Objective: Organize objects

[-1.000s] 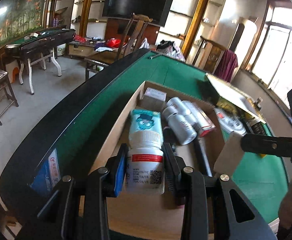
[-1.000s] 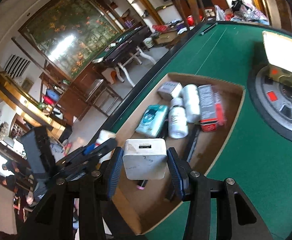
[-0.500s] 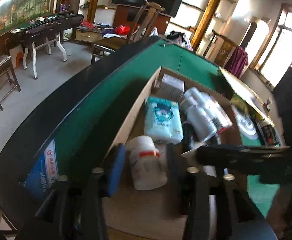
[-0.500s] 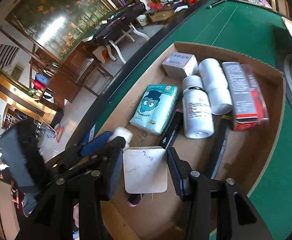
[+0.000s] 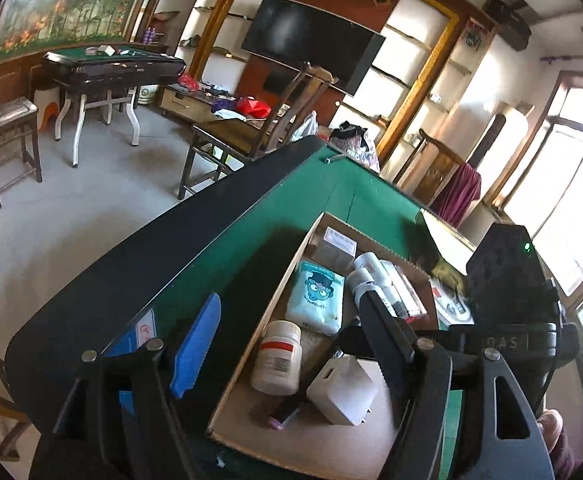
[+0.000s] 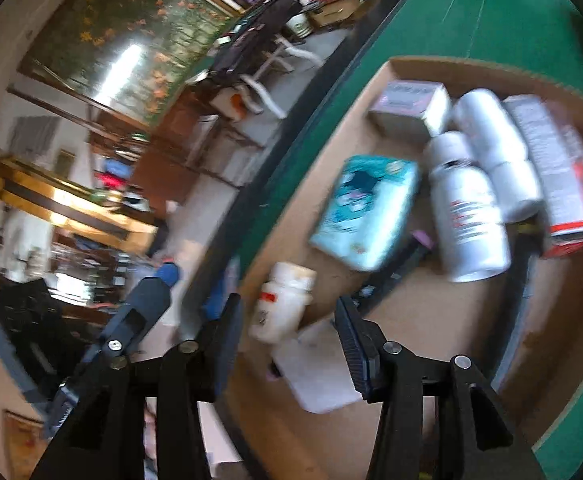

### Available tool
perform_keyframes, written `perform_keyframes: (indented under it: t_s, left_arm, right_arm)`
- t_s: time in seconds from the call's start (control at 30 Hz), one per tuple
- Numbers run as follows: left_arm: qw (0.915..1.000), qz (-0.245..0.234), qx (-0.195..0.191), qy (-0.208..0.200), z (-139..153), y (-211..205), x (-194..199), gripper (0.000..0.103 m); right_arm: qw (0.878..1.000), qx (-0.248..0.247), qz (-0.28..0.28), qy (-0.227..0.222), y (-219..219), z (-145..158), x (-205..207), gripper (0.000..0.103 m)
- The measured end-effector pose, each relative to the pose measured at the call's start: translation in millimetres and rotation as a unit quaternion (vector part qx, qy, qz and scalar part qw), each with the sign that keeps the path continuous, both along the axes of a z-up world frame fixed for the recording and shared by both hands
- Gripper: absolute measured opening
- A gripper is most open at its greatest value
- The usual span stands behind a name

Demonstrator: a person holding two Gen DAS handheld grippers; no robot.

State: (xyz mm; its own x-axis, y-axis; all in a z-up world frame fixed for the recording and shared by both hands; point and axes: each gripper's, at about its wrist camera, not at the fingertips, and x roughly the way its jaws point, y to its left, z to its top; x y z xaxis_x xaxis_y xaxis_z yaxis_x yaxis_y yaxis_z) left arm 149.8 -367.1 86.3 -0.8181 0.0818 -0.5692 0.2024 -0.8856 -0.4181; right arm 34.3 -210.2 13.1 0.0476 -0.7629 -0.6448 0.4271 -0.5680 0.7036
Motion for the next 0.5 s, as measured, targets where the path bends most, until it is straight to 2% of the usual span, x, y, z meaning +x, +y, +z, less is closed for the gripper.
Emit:
perform_keyframes:
  t_s: [0.17, 0.3, 0.5]
  left_arm:
    - [0.9998, -0.014, -0.004, -0.01, -3, 9, -3, 0.072]
    - [0.9984, -0.046, -0.014, -0.029, -7, 34, -13, 0.073]
    - [0.9941, -0.092, -0.027, -0.051, -10, 80, -21, 0.073]
  right_arm:
    - [0.999, 0.002, -0.039, 0.017, 28, 8, 1, 0.068]
    - [0.994, 0.004, -0.098, 0.05, 70, 22, 0, 0.08]
    - [0.982, 0.006, -0.16, 0.095, 131, 39, 3, 0.083]
